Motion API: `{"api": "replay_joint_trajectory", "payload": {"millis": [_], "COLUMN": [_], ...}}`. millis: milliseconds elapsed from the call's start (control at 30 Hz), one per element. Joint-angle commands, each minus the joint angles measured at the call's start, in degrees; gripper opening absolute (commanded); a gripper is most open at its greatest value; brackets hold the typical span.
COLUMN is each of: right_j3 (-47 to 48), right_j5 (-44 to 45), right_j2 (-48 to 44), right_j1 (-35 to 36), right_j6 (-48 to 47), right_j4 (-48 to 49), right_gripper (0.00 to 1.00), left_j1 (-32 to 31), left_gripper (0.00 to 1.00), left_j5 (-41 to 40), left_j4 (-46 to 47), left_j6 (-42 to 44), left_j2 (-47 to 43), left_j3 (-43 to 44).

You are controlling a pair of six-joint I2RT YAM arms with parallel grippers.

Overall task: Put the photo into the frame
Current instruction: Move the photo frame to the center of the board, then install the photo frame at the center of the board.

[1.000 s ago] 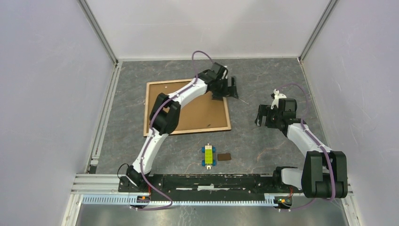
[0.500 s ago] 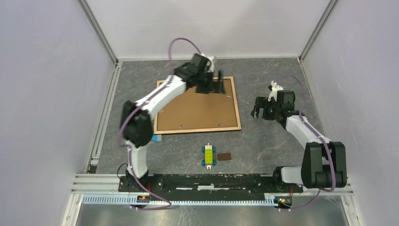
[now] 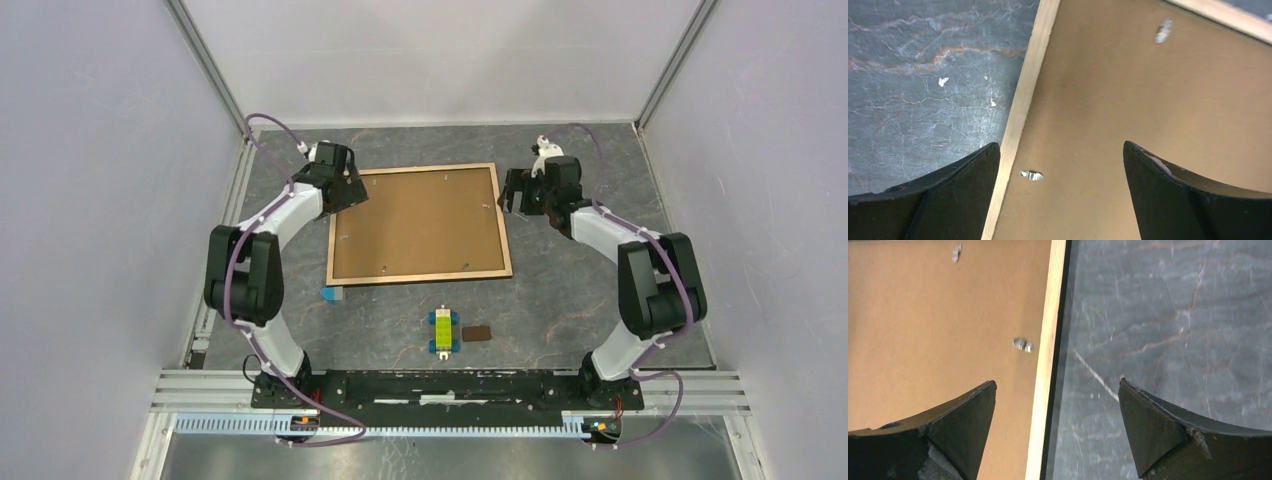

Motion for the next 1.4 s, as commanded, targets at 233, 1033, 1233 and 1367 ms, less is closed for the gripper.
{"api": "replay_joint_trajectory", "payload": {"millis": [233,1033,1233,1367], "right_j3": [10.8,16.5,19.3,19.4], "right_j5": [6.4,21.9,21.4,22.9], "right_j2": [9.9,17.4,20.9,21.9], "right_j1": [2.4,12.1,12.0,12.1], "right_j6": [-6.2,-8.0,-7.0,-4.5], "right_j4": [1.5,-7.1,-7.0,-6.4], "right_gripper": [0.9,0.81,0.75,0.72], "left_j1": [1.6,3.0,2.9,2.9], "left_gripper": [0.96,0.41,0.32,0.27], "left_j5": [-3.3,1.4,1.4,1.3], "left_j4": [1.0,3.4,3.7,3.6], "left_j6": [2.2,3.4,3.6,3.5], "left_j2": [6.0,11.5,11.4,11.5], "left_j3": [-0.9,-1.5,-1.8,-1.6]}}
